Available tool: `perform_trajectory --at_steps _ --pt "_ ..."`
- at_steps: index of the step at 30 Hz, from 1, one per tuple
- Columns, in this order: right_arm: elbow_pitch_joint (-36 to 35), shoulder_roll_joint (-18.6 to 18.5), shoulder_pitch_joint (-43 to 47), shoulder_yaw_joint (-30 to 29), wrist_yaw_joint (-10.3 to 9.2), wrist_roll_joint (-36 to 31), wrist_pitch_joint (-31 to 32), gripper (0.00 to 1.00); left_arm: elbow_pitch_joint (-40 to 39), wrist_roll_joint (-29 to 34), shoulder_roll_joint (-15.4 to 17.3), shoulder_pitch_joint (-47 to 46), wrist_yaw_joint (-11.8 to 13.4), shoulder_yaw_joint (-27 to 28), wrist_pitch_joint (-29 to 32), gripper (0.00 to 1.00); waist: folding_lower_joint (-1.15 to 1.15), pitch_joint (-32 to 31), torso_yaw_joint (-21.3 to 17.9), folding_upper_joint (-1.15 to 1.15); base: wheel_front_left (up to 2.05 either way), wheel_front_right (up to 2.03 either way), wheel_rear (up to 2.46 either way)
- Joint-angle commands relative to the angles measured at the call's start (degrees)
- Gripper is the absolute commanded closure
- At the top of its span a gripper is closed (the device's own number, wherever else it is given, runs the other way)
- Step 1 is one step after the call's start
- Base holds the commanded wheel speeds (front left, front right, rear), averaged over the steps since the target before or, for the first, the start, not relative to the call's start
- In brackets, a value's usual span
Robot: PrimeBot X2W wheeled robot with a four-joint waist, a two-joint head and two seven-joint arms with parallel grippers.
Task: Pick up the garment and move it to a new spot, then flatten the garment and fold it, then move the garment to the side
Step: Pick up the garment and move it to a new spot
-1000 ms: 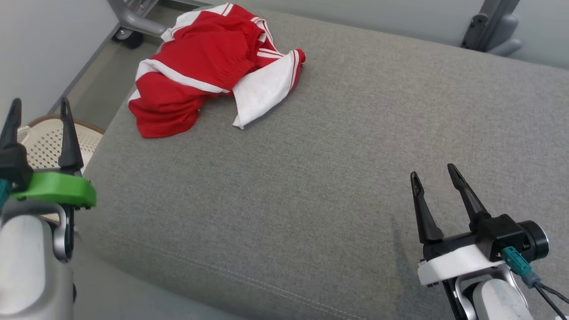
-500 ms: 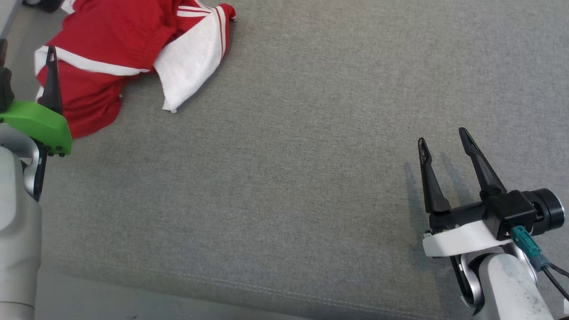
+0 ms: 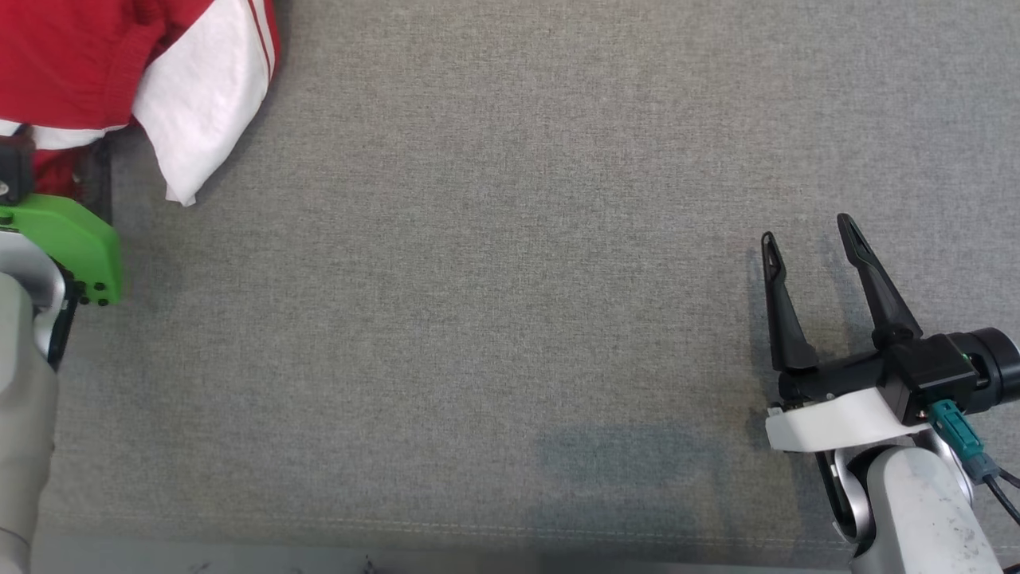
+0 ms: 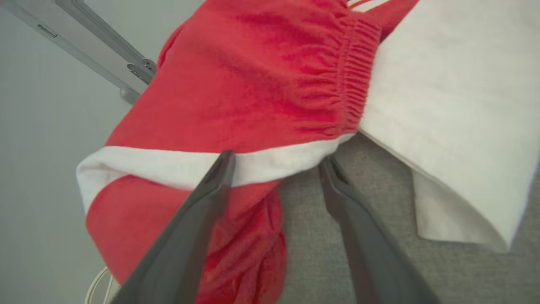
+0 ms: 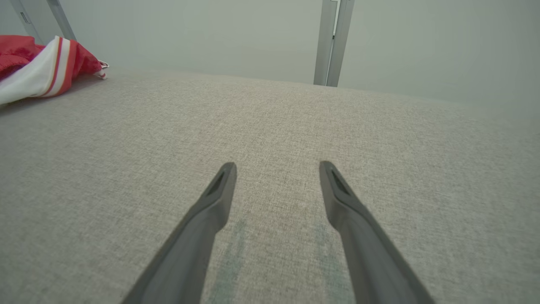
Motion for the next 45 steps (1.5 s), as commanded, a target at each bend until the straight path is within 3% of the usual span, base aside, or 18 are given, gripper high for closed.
perform_trajectory --at_steps 1,5,7,8,10,24,37,45 --pt "-0.3 -0.2 -0.8 -0.1 -0.02 -0.3 -0.2 0.00 0.8 0.0 1.1 -1.3 -0.1 -0.1 -0.4 0.00 -0.01 1.0 -0.7 0.57 0.00 0.00 0.00" --pt "-0.5 -0.2 -0.9 -0.2 -0.02 -0.6 -0.2 0.00 3.6 -0.1 1.4 -2.8 1.0 -0.1 -1.0 0.00 -0.01 1.5 -0.8 0.57 0.00 0.00 0.00" --pt "-0.4 -0.2 -0.8 -0.3 -0.02 -0.7 -0.2 0.00 4.9 -0.2 1.0 -3.3 1.5 -0.1 -1.5 0.35 -0.01 1.5 -0.8 0.57 0.00 0.00 0.00" --pt "-0.4 -0.2 -0.8 -0.3 -0.02 -0.7 -0.2 0.00 5.5 -0.1 0.9 -3.5 1.6 -0.2 -1.6 0.65 -0.01 1.5 -0.7 0.57 0.00 0.00 0.00" --pt "-0.3 -0.2 -1.0 -0.3 -0.02 -0.8 -0.2 0.00 6.5 -0.2 0.6 -3.9 1.9 -0.4 -2.0 1.00 -0.01 1.5 -0.7 0.57 0.00 0.00 0.00" --pt "0.9 -0.2 -1.0 0.3 -0.02 0.4 -0.2 0.00 6.3 -2.4 1.4 -5.6 1.5 0.7 -5.1 1.00 -0.01 -2.2 0.2 0.57 0.00 0.00 0.00" --pt "4.4 -0.2 0.8 1.9 -0.02 6.0 -0.2 0.00 -3.4 0.9 5.0 -8.1 1.3 -1.9 -5.5 1.00 -0.01 -14.5 -1.6 0.57 0.00 0.00 0.00" --pt "5.5 -0.2 3.1 0.8 -0.02 8.9 -0.2 0.00 -9.4 1.4 1.8 -10.0 0.8 -5.4 -3.1 1.00 -0.01 -21.0 -5.3 0.57 0.00 0.00 0.00"
